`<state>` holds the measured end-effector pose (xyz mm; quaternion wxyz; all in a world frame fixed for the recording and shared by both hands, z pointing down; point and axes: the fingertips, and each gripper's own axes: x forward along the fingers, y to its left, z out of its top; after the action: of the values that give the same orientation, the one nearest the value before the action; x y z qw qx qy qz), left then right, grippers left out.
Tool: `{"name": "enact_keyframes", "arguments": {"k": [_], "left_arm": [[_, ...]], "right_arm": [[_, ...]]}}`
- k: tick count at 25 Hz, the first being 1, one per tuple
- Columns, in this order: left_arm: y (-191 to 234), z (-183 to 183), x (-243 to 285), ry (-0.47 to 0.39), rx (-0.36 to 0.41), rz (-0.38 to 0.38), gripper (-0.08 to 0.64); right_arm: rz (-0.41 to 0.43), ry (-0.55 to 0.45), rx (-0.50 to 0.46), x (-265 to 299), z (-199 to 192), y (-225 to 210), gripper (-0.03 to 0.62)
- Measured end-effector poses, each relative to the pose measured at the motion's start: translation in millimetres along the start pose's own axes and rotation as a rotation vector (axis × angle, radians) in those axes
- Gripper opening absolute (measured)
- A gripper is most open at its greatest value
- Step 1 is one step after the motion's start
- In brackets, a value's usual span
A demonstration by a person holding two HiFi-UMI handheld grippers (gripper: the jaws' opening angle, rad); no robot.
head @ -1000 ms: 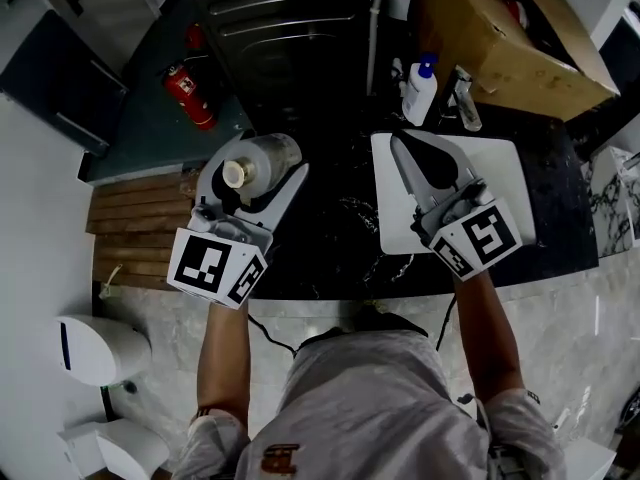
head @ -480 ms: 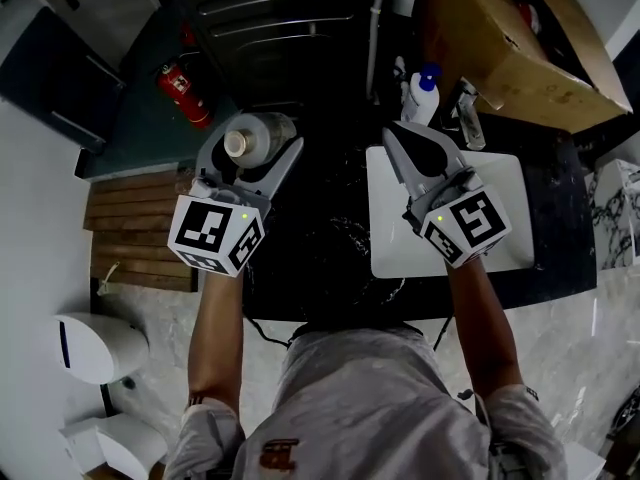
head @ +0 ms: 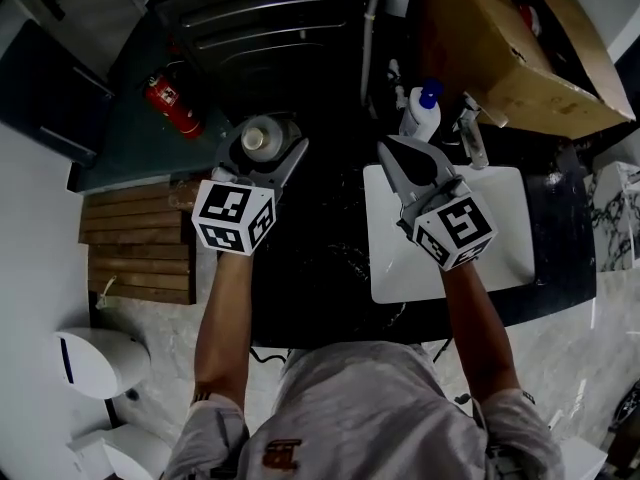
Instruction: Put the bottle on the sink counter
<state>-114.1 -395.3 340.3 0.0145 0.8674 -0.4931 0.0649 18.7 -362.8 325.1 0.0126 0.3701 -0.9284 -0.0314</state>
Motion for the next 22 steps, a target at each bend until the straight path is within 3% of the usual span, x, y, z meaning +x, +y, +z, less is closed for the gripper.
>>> {"name": "enact_keyframes", "arguments": {"k": [12,22], "left_arm": [[17.0,-81.6,72.9,0.195,-0.055,-0.010,0.328],[25.5,-126.5,96.2,0.324,-0.054,-0.011,0.328]], "right_arm": [[-0.006,0.050,0.037,15.4,-36.5,-23.7,0.000],[0.010,0.051,0.043,21.3,-43.0,-24.3,0.000]]}}
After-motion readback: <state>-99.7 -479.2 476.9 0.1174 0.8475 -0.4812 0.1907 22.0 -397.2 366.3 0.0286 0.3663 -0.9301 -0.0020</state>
